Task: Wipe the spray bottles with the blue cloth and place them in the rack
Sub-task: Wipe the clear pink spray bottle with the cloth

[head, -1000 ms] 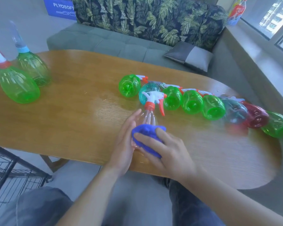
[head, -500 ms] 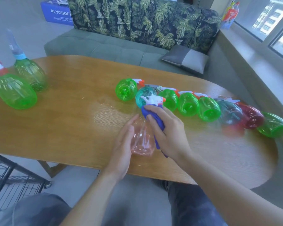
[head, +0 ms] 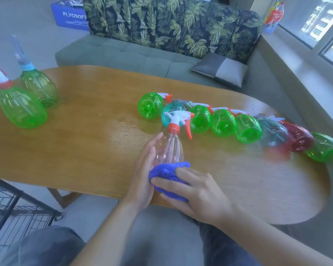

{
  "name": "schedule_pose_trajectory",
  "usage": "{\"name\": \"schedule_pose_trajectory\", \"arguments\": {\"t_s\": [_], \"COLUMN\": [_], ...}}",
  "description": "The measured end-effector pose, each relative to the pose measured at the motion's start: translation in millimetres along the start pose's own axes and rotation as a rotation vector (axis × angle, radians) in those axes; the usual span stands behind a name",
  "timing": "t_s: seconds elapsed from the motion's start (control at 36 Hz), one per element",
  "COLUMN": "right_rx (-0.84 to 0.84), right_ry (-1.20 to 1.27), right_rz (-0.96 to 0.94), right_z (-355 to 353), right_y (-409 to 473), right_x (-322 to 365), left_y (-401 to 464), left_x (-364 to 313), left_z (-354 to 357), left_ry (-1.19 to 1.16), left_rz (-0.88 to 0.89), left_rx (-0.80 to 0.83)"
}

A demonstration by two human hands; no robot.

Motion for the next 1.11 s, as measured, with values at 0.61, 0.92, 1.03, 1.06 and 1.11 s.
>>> {"name": "schedule_pose_trajectory", "arguments": {"t_s": [0.61,0.92,1.03,1.06,1.11], "right_rx": [-0.300,-0.257,-0.297,-0.289,-0.230], "right_ry": [0.665,0.500,0.361,0.323,0.239], "right_rz": [0.974,0.772,0.655,0.642,0.627], "right_z": [-0.7,-16.6,-32.9,-33.8,-28.8], "right_y": [-25.8,-3.5,24.2,30.8,41.4], "right_x": [-59.1,-46.6,-48.5,-50.5,-54.9], "left_y": [3.4,2.5,3.6,3.8,4.4], "left_x": [9.0,5.0,7.8,8.4,9.2], "left_z": [0.1,1.5,0.2,0.1,0.8], "left_ry": [-0.029,-0.036,-0.012,-0.010,-0.002], "left_rz": [0.023,0.033,0.054,0.055,0.055], "left_rx": [0.031,-0.009,-0.018,-0.021,-0.007]}}
Point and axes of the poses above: each hand's wrist, its own y-axis towards the middle knuckle, its own z-axis out of the palm, x = y × z, the point moved 7 cm from there along y, towards the middle knuckle, and after that the axes turned 9 degrees about z, right-handed, at the moved point
